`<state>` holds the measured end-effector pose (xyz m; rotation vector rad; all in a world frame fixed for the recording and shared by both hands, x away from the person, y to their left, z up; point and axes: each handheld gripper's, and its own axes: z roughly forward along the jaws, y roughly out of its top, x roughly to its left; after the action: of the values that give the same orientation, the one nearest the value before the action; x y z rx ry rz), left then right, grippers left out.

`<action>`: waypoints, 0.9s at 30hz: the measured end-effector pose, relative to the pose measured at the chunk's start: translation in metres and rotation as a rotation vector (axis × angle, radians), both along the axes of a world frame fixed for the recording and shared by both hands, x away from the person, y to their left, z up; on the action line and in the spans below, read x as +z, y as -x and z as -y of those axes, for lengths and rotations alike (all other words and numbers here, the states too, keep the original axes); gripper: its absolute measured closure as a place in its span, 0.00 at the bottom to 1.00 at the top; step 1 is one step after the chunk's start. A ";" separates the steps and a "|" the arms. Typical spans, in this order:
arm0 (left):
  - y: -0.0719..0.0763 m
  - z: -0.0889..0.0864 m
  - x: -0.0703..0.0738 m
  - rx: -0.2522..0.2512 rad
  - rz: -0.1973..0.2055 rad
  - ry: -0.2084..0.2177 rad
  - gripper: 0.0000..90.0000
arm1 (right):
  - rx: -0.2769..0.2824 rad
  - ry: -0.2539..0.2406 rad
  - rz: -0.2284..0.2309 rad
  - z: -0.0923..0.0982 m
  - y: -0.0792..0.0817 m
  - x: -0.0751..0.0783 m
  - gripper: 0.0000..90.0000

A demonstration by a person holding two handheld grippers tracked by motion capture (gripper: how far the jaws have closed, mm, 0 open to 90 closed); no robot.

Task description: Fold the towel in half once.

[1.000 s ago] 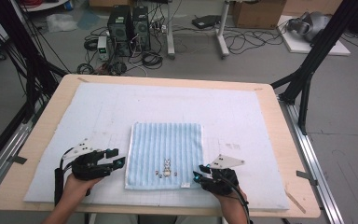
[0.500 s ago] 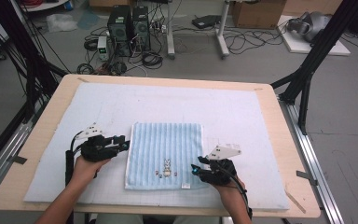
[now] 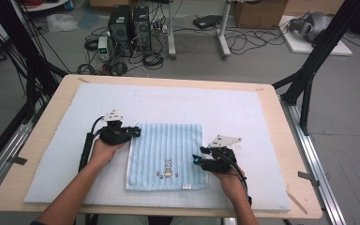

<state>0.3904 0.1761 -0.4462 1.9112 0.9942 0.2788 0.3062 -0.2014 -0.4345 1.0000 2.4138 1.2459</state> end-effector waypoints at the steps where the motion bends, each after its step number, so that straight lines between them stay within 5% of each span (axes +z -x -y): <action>1: -0.004 0.002 -0.002 0.011 -0.010 -0.032 0.85 | -0.001 -0.005 -0.003 0.000 -0.001 0.000 0.59; 6: -0.012 0.005 -0.005 0.034 -0.002 -0.072 0.85 | -0.022 -0.001 0.001 -0.001 -0.011 -0.001 0.60; 13: -0.012 0.004 -0.006 0.035 -0.008 -0.059 0.85 | -0.133 0.011 0.042 -0.003 -0.045 0.004 0.83; 17: -0.013 0.004 -0.006 0.038 -0.011 -0.058 0.86 | -0.165 0.021 0.011 -0.012 -0.075 0.001 0.84; 21: -0.013 0.003 -0.006 0.042 -0.018 -0.046 0.87 | -0.179 0.089 -0.028 -0.022 -0.099 -0.008 0.85; 27: -0.013 0.003 -0.006 0.041 -0.017 -0.046 0.86 | -0.243 0.099 -0.029 -0.018 -0.103 -0.011 0.84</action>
<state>0.4034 0.1730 -0.4523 1.9393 1.0475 0.3119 0.4089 -0.1838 -0.4453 1.2445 2.2674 1.0258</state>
